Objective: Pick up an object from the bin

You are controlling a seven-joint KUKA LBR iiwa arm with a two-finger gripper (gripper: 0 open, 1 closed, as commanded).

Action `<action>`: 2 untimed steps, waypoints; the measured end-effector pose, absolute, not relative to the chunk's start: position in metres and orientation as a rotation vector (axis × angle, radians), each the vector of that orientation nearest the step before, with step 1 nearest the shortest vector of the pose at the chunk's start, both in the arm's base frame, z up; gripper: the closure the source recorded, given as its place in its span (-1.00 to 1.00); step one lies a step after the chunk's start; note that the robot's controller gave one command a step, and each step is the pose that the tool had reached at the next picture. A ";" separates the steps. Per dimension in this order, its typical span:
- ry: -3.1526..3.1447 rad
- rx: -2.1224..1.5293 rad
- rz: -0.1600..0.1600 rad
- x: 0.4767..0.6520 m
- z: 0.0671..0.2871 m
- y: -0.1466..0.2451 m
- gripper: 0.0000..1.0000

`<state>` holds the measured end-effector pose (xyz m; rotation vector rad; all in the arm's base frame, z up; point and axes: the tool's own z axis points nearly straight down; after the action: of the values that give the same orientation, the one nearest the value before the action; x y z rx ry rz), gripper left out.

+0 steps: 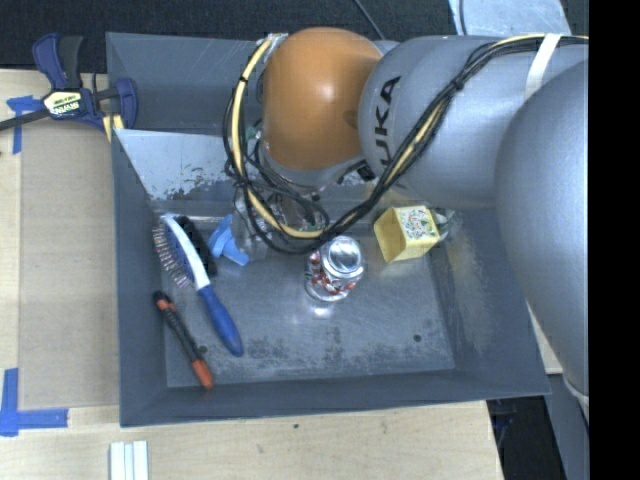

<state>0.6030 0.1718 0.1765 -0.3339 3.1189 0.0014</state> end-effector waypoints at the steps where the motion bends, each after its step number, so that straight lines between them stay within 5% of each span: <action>1: 3.119 -0.333 0.001 0.603 0.177 0.172 1.00; 2: 3.045 -0.762 0.001 0.604 0.117 0.181 1.00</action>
Offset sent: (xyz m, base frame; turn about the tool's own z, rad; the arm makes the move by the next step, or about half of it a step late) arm 0.0013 0.0094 -0.0581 -0.2793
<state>0.6039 0.1811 0.1167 -0.7616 3.0446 0.0013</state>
